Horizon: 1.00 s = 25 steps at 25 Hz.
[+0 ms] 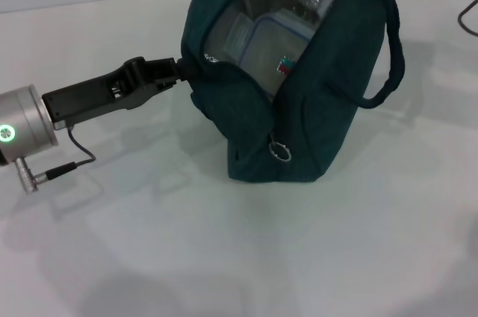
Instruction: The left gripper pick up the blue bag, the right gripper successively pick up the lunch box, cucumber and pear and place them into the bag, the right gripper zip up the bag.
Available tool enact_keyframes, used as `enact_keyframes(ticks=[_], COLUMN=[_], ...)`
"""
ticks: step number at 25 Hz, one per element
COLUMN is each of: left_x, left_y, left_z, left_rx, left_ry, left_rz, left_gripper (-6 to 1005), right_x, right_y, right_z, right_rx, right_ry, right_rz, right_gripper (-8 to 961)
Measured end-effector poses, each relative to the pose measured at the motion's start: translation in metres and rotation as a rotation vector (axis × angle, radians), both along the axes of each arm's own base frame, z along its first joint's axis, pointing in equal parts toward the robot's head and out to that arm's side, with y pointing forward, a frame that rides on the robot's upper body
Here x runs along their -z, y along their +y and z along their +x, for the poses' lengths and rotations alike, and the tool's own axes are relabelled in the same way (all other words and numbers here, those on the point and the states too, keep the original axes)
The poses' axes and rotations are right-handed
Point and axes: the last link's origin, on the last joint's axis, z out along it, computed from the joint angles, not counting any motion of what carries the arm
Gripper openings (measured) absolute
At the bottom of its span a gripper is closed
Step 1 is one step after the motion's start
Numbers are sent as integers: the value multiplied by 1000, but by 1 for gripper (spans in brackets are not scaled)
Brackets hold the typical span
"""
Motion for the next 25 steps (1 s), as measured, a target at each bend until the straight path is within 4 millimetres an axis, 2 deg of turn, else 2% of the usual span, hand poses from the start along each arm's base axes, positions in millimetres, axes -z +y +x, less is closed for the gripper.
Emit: enact_keyframes(ticks=[8, 12, 17, 21, 25], left_x=[-2, -3, -3, -5, -7], left_y=[-1, 1, 4, 5, 5], left_z=[-1, -1, -2, -6, -8], left_rx=[-2, 5, 7, -10, -11], left_ry=[-21, -15, 1, -1, -3], left_rz=[18, 34, 60, 82, 99], left_gripper=[84, 89, 96, 101, 107], right_x=[-5, -9, 2, 24, 20], right_y=[2, 5, 11, 20, 13], right_z=[-12, -25, -32, -25, -40], right_rx=[-49, -97, -109, -39, -121], right_ry=[11, 16, 18, -33, 35], right_rz=[-21, 0, -2, -23, -46], right_gripper=[15, 15, 15, 15, 15])
